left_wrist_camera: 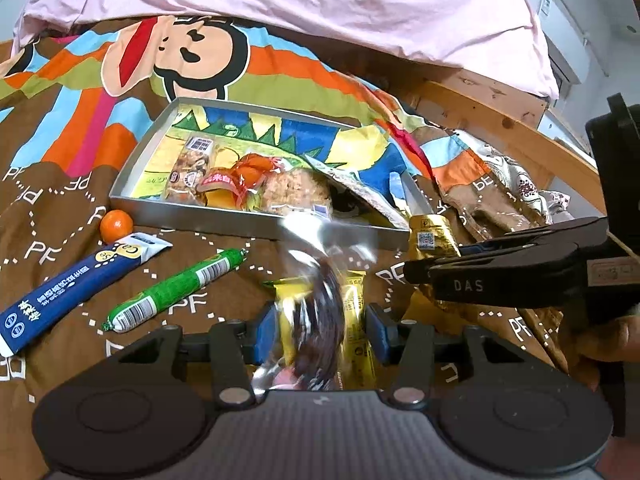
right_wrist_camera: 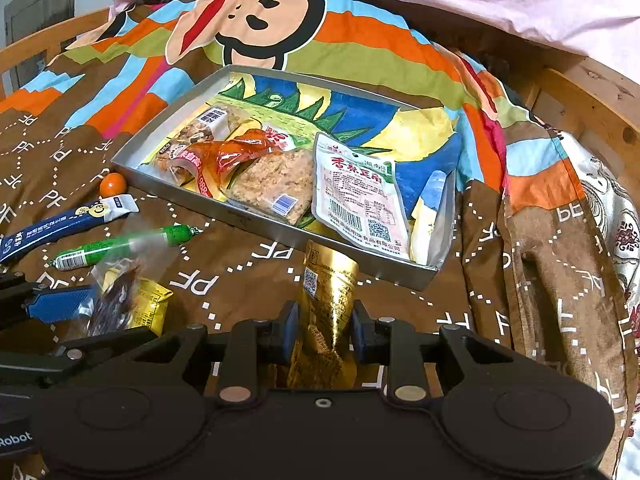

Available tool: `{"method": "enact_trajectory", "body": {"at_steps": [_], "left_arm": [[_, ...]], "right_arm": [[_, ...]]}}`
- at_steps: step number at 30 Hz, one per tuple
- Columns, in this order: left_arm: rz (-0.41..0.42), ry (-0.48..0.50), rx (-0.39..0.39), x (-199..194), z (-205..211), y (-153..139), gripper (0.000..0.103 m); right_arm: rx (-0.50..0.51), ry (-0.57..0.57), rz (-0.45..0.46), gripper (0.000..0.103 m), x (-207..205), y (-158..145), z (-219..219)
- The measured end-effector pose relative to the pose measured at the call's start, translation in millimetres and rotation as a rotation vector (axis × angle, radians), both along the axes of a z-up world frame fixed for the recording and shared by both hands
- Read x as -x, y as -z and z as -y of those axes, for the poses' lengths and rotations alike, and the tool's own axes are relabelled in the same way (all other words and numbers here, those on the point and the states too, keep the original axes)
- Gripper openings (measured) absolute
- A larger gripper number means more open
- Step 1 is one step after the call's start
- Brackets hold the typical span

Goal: Organize snacks

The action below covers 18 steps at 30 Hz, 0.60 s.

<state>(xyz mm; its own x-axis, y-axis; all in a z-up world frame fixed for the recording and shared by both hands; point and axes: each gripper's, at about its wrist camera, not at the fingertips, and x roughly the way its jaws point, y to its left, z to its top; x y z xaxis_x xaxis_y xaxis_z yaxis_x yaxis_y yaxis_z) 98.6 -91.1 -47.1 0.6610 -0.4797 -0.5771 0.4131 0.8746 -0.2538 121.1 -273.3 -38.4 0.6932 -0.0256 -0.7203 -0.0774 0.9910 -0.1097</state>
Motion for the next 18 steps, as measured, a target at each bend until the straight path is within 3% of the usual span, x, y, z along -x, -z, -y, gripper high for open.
{"method": "enact_trajectory", "body": {"at_steps": [6, 18], "left_arm": [[-0.021, -0.001, -0.042, -2.4, 4.3, 4.6, 0.051], [-0.002, -0.01, 0.006, 0.2, 0.0, -0.4, 0.051]], "right_arm": [[0.0, -0.001, -0.011, 0.029, -1.2, 1.4, 0.0], [-0.005, 0.004, -0.013, 0.029, -1.9, 1.7, 0.7]]}}
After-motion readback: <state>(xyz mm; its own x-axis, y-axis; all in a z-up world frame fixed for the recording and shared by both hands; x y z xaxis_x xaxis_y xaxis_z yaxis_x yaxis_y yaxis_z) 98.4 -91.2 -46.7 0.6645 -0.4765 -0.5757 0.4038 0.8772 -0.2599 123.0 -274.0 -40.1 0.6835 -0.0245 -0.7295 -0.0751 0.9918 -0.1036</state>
